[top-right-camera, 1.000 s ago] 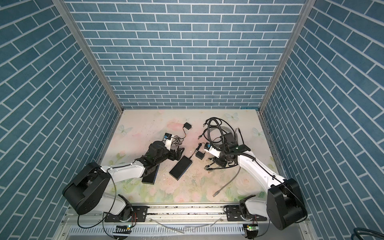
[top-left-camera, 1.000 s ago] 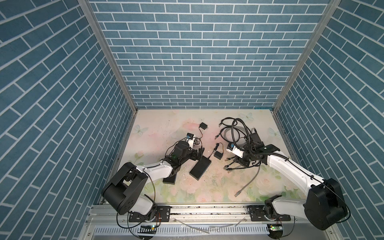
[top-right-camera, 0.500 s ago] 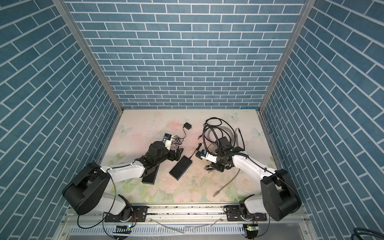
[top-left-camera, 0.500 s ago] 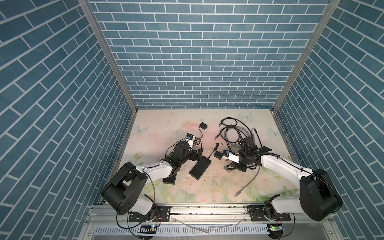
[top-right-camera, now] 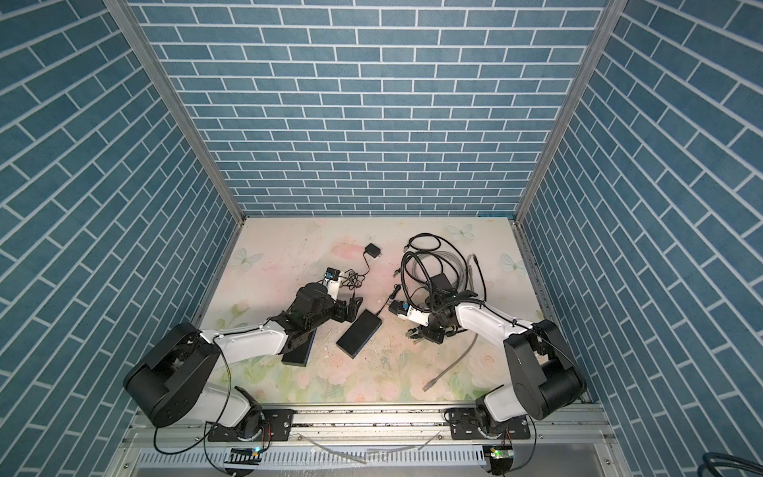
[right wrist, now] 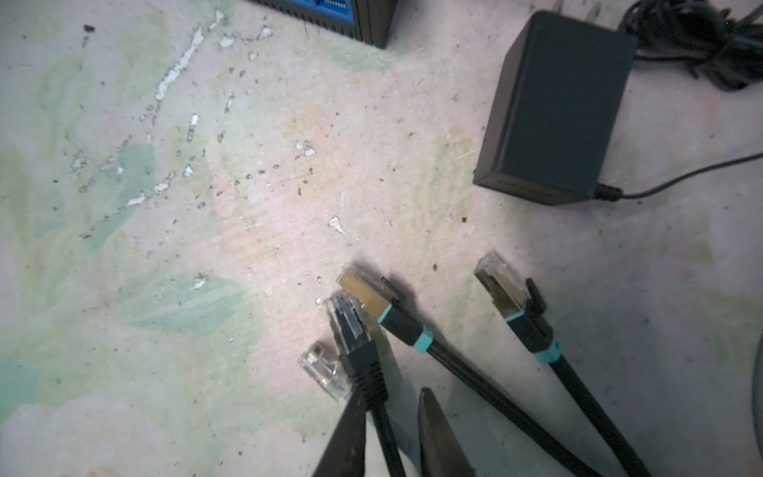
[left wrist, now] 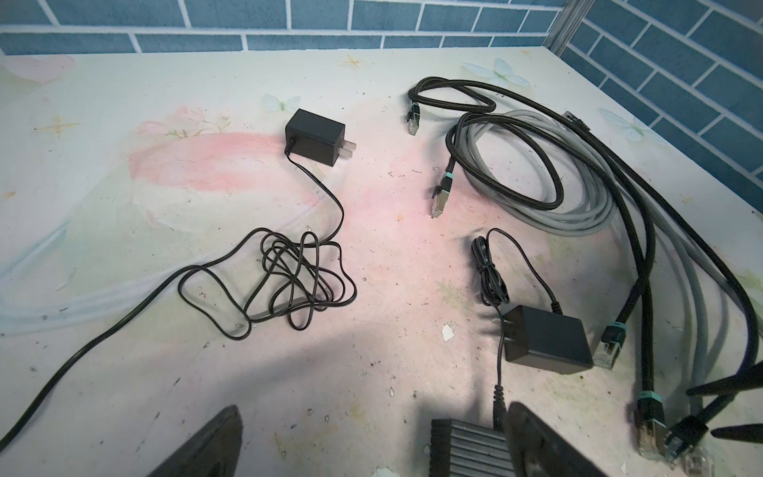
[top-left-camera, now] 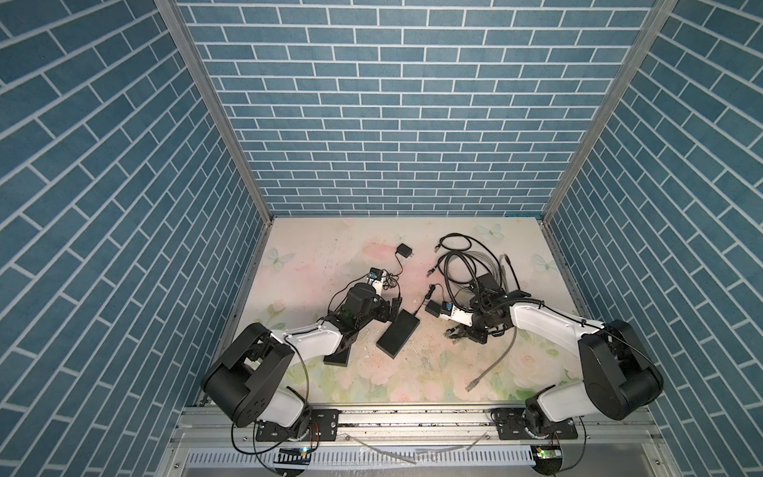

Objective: Insert the plug into the switch port
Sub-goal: 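Move the right gripper toward the ethernet cable plugs while the left withdraws, then grasp a black ethernet cable's clear plug with the right gripper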

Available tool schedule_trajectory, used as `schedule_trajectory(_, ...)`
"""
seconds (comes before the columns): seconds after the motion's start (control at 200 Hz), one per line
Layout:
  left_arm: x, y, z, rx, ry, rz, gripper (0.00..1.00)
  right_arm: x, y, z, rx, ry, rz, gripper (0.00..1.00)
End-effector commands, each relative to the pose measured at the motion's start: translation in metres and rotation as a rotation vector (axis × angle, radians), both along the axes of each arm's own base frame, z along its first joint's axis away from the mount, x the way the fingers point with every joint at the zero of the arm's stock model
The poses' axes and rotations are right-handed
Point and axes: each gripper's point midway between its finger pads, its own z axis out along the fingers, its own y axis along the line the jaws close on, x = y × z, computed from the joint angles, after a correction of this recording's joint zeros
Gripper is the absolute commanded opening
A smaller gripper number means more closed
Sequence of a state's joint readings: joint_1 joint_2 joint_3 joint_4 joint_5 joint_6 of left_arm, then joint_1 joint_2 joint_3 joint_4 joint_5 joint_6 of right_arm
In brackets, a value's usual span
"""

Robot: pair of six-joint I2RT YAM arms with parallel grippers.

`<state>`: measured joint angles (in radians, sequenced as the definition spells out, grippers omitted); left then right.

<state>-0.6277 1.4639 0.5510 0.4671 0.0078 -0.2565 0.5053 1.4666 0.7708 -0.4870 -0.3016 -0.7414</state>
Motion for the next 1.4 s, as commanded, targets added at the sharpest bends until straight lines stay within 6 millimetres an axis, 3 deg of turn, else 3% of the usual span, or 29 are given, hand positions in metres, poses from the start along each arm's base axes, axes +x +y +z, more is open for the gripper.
schedule_trajectory(0.0,-0.002,0.004,-0.003,0.020,0.006,0.002,1.00,-0.011,-0.001,-0.011,-0.007,0.037,0.053,0.24)
schedule_trajectory(0.685,-0.004,0.005,-0.006,0.046,0.006,-0.011,1.00,-0.016,0.000,-0.015,-0.003,0.035,0.107,0.12)
schedule_trajectory(1.03,-0.004,0.003,-0.001,0.066,-0.012,-0.040,1.00,-0.001,0.004,0.013,0.050,-0.132,0.117,0.00)
schedule_trajectory(1.245,-0.014,-0.008,0.011,0.038,-0.112,-0.151,1.00,0.006,0.012,0.037,0.119,-0.224,0.116,0.00)
schedule_trajectory(1.395,-0.020,-0.006,0.024,0.017,-0.183,-0.165,1.00,-0.003,0.002,0.025,0.052,-0.148,0.108,0.19)
